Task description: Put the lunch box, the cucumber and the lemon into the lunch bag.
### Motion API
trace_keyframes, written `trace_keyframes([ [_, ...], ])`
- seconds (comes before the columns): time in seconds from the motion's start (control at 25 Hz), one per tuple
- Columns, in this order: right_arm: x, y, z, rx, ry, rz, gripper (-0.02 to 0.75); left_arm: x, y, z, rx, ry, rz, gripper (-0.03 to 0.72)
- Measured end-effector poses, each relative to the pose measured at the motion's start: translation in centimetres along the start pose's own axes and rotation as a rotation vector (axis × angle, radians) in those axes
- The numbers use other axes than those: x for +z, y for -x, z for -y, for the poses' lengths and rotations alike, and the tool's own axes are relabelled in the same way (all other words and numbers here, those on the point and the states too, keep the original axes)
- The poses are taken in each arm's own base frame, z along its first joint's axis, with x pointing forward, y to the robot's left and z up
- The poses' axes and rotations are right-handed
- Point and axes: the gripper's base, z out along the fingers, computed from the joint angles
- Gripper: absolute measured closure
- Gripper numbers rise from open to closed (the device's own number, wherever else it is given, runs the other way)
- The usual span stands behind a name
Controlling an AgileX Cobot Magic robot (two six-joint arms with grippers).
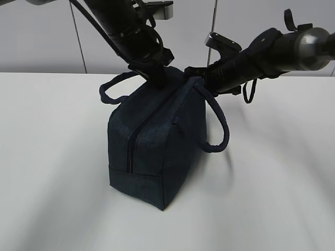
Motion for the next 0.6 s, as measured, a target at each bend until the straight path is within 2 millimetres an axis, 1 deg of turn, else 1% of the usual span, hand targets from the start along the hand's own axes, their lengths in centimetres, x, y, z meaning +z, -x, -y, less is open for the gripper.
trace_keyframes([
  [0.16,0.0,0.0,0.0,0.000,0.001,-0.002,0.736,0.0,0.0,0.0,0.001,0.000,0.000,0.696],
  [0.28,0.0,0.0,0.0,-0.013,0.000,-0.008,0.701,0.0,0.0,0.0,0.001,0.000,0.000,0.696],
  [0.4,-0.1,-0.1,0.0,-0.034,-0.005,-0.018,0.617,0.0,0.0,0.0,0.001,-0.001,-0.002,0.696],
  [0.6,-1.6,0.8,-0.8,-0.078,-0.003,0.000,0.420,-0.1,0.0,0.0,0.002,0.000,0.000,0.695],
])
